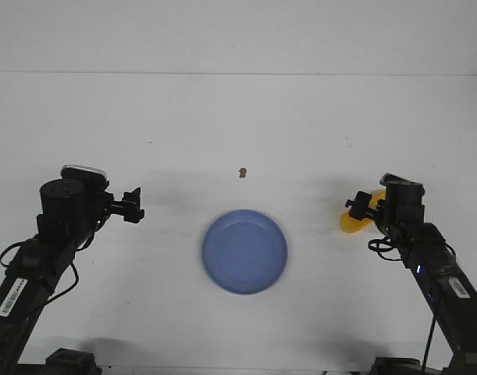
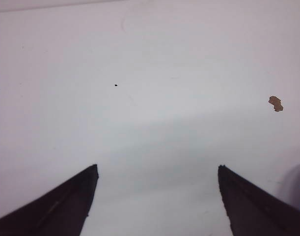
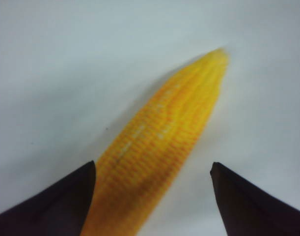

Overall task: Place corn on plate with both arms
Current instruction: 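Lower the right gripper over the yellow corn and grasp it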

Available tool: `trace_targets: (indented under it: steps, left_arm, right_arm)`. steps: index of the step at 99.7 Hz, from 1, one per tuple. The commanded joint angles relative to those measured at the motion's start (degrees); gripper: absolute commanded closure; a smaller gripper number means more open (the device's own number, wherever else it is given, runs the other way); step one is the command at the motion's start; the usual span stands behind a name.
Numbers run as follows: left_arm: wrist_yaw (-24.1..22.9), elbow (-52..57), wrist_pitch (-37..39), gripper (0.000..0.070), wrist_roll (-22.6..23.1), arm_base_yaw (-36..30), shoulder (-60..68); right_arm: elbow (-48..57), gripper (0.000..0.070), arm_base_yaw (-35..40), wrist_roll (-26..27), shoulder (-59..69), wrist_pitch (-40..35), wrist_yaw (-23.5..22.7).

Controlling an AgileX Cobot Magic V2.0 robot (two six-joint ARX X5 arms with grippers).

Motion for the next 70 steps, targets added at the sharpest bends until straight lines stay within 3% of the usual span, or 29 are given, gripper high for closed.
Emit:
trace_targets:
  steps: [1,16,19,27,31,58,70]
  left_arm:
    - [-0.1,0.5,0.1,0.0195,0.1,0.0,0.4]
    - [-0.1,0.5,0.1,0.0195,0.1,0.0,0.4]
    - [-0.1,0.5,0.1,0.0195,0.1,0.0,0.4]
    - [-0.1,0.5,0.1,0.0195,0.1,0.0,0.4]
    - [-0.1,0.5,0.1,0.0195,0.1,0.0,0.4]
    - [-0.1,0.5,0.0,0.0195,0.1,0.0,0.4]
    - [-0.1,0.5,0.0,0.0195,0.1,0.0,0.4]
  right_arm:
    - [1.1,0.0203,0.0,1.7,2.6,0.9,-0.8]
    - [1.1,0.0226,0.0,2.0,6.4,1.4,-4.4]
    - [1.1,0.0281,0.0,2.1,6.8,1.3,-4.6]
    - [1.1,0.0508,0.0,2.5,7.1,0.7,-5.2]
    - [1.1,0.0567,0.0,2.5,7.1,0.8,-6.1]
    - [1.2,0.0570,3.1,0.6,-0.2,0.5,-16.7]
    - [1.2,0.0569,9.4,-0.6,-5.5,-0.7,-17.6]
